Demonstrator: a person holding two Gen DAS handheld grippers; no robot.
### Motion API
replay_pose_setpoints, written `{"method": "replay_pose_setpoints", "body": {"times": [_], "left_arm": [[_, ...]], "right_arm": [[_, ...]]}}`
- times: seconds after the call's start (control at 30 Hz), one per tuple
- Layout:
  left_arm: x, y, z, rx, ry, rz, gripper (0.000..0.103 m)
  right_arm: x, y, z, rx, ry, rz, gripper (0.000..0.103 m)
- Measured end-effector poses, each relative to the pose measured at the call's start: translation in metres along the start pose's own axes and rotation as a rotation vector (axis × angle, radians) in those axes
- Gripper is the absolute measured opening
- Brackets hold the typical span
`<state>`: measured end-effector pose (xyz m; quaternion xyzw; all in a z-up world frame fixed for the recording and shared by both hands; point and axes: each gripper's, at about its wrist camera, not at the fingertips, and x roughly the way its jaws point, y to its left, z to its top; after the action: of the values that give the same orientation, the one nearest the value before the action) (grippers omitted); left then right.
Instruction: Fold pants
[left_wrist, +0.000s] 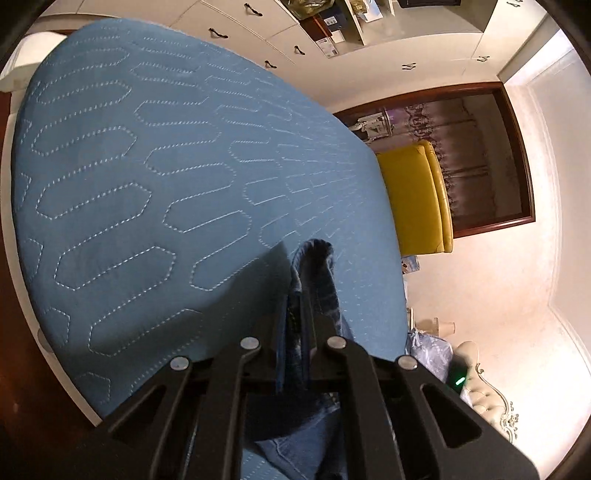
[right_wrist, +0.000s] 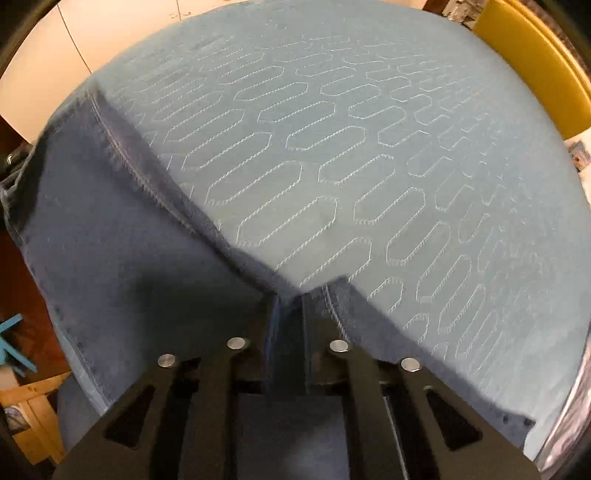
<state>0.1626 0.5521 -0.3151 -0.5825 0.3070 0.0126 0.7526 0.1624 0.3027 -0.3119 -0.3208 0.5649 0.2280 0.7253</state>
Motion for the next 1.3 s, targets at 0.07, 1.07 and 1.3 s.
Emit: {"method": "replay_pose_setpoints", "body": {"times": [0.07,1.07,1.3], "left_arm": [[-0.001,0.008,-0.002,-0.008,0.002,-0.013,0.006],[-0.016,0.006,-0.035,0.189,0.011,0.22,0.012],[-0.033,-0.063,-0.054,0.374,-0.067,0.242,0.007]], "right_arm": [[-0.016,-0.011,0.007,0.033,-0.073,-0.091,0.029],[-0.015,-0.08,-0.01,0.324,-0.273,-0.094,0.071],[-0.027,-0.133,-0.095,0.523,-0.256,-0.003,0.073]]}}
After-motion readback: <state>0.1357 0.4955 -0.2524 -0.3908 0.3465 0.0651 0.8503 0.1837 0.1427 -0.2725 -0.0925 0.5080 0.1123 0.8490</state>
